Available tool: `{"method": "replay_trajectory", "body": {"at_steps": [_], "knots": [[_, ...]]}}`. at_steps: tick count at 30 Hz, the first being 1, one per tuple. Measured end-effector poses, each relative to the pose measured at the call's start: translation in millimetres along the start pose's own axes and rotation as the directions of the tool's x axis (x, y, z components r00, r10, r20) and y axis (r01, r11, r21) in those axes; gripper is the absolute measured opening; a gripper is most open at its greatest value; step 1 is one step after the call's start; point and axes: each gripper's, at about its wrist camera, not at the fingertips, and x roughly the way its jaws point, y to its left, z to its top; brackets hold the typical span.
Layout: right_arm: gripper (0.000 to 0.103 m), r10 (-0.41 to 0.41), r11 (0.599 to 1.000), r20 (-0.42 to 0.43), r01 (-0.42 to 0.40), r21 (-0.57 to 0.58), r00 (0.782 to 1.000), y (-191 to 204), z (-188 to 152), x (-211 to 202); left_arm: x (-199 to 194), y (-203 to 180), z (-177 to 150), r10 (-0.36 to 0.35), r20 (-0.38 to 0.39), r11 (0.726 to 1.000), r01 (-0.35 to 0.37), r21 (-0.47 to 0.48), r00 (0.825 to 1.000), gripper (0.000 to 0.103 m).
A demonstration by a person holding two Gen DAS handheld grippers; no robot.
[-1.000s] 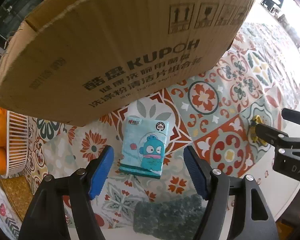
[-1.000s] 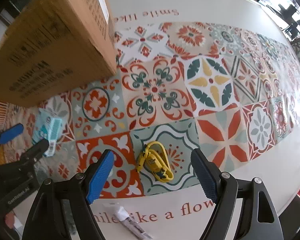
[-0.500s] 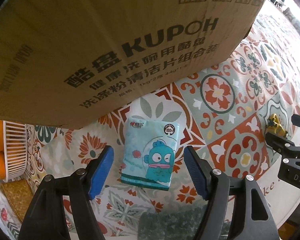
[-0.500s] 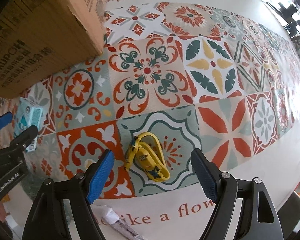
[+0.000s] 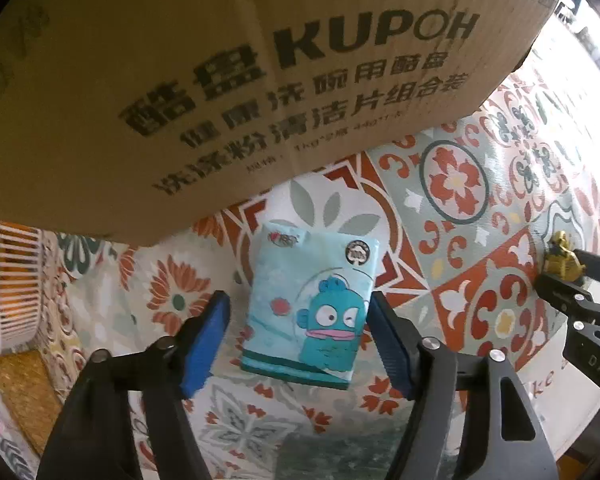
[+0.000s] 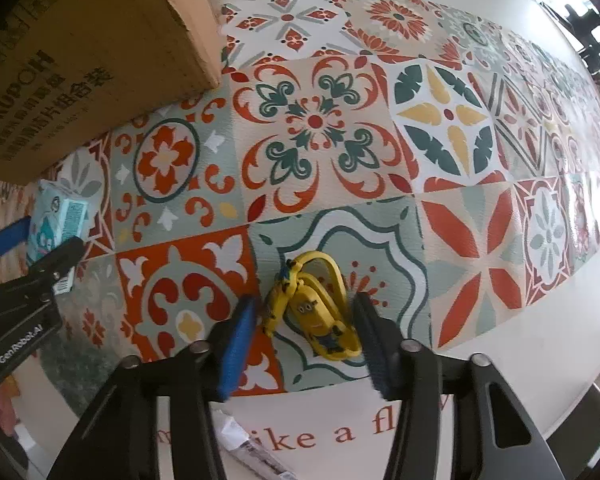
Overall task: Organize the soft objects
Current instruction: 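Move left tool to the blue tissue pack while right tool approaches the yellow toy, then close left tool on the tissue pack while right tool grasps the yellow minion toy, then lift and carry the tissue pack and minion toy over the cardboard box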
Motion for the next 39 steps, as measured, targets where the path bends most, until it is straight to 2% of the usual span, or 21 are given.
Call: {"method": "replay_trajectory", "body": {"at_steps": [3,9,19,24,33,39], "knots": [[0.043,0.007,1.000,0.008,-0.007,0.002,1.000,2,-1,0,6,5,-6,-0.042,-0.003,0.999,0.042,-0.025,0.999,0.056],[0.038,0.038,0.999,0.034,-0.038,-0.002,0.999,-1,2,-12,6,4,-19,-0.077,0.020,0.997,0.077,-0.024,0.997,0.055],[0.037,0.112,0.994,0.102,-0.111,-0.011,0.988,-1,-7,-34,-16,8,-47,-0.136,0.080,0.989,0.141,-0.055,0.987,0.054],[0.037,0.116,0.993,0.152,-0.111,-0.042,0.981,4,-16,-53,-28,17,-64,-0.157,0.104,0.983,0.166,-0.081,0.982,0.054],[0.037,0.179,0.982,0.248,-0.158,-0.103,0.952,7,-30,-91,-69,31,-98,-0.156,0.195,0.975,0.182,-0.127,0.968,0.054],[0.037,0.214,0.974,0.313,-0.178,-0.139,0.925,23,-37,-109,-97,37,-103,-0.150,0.243,0.969,0.191,-0.155,0.958,0.054]]}}
